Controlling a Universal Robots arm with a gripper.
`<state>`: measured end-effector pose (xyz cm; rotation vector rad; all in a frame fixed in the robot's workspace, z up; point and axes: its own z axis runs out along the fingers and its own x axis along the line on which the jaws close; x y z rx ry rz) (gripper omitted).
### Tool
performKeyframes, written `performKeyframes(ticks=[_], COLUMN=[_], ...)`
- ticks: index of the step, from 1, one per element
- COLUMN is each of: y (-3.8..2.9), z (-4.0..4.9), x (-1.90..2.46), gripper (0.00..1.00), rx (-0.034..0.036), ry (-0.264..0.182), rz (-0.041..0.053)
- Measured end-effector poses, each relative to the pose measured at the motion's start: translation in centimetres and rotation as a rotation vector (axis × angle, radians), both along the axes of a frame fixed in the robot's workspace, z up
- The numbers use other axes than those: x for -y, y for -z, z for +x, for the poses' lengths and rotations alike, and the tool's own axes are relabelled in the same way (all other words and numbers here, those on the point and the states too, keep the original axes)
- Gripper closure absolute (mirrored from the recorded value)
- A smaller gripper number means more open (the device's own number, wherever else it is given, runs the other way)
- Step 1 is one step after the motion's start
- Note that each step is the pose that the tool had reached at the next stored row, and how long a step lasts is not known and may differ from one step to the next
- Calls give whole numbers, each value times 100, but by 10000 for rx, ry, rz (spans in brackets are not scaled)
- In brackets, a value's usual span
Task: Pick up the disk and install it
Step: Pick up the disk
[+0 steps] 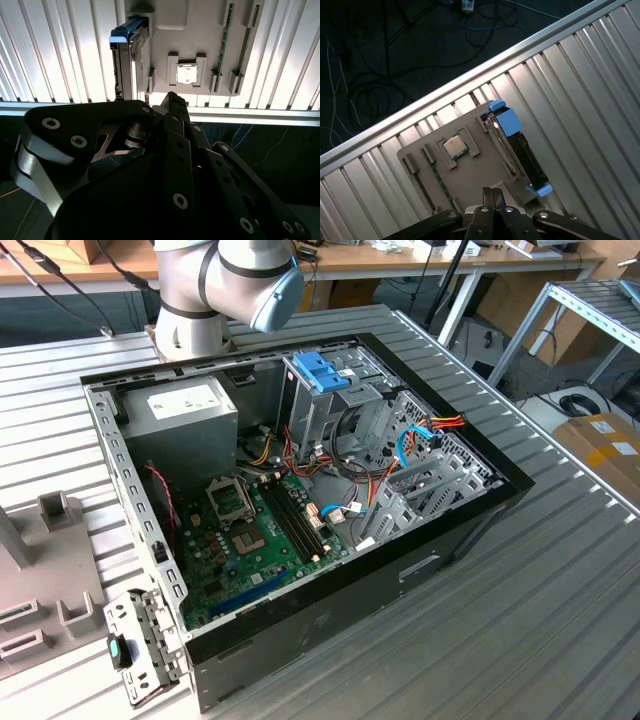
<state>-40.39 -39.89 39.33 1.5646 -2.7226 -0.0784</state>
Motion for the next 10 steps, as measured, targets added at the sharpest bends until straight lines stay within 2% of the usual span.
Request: performKeyframes(ticks=[10], y=[0], z=[0], x=[0], gripper=[89], rx=[0], ry=[-526], rz=[1])
